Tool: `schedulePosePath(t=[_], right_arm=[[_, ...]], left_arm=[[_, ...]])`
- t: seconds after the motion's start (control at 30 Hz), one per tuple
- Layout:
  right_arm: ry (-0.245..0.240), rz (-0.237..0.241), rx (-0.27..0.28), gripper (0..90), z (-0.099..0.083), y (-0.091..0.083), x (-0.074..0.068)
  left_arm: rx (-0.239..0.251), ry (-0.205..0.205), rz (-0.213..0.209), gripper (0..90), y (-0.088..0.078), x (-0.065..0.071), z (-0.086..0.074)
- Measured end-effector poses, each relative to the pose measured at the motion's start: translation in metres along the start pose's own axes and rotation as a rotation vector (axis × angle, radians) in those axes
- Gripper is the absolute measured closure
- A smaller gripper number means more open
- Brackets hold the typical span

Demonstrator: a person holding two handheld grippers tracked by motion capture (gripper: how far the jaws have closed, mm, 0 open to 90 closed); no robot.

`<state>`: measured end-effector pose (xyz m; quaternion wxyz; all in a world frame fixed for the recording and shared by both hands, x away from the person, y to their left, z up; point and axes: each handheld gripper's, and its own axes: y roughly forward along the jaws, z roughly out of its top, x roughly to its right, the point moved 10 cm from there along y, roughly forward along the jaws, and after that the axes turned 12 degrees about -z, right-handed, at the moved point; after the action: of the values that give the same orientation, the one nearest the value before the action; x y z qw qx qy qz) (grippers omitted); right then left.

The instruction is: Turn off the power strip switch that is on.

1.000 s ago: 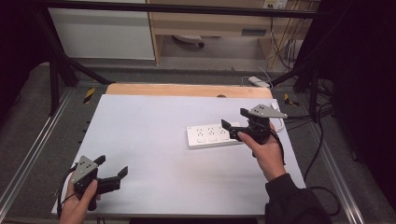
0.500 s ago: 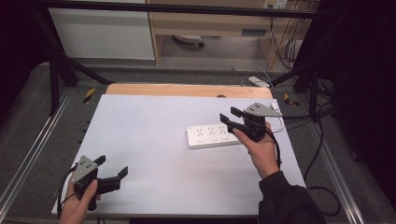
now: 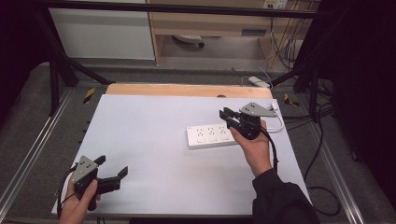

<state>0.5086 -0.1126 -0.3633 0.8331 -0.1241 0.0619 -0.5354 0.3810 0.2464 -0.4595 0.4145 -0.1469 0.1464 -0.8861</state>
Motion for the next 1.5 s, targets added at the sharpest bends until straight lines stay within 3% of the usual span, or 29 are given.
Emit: schedulePosePath(t=[0.3,1.0,1.5], right_arm=[[-0.003,0.008,0.005,81.7,-0.001,0.006,-0.006],[-0.027,0.057,-0.021,87.0,-0.012,0.023,-0.027],[-0.033,0.062,-0.053,90.0,-0.023,0.038,-0.036]], left_arm=[[-0.002,0.002,-0.002,5.0,0.0,0.0,0.0],[-0.004,0.0,-0.003,5.0,0.0,0.0,-0.001],[-0.005,-0.001,-0.007,5.0,0.001,-0.001,-0.001]])
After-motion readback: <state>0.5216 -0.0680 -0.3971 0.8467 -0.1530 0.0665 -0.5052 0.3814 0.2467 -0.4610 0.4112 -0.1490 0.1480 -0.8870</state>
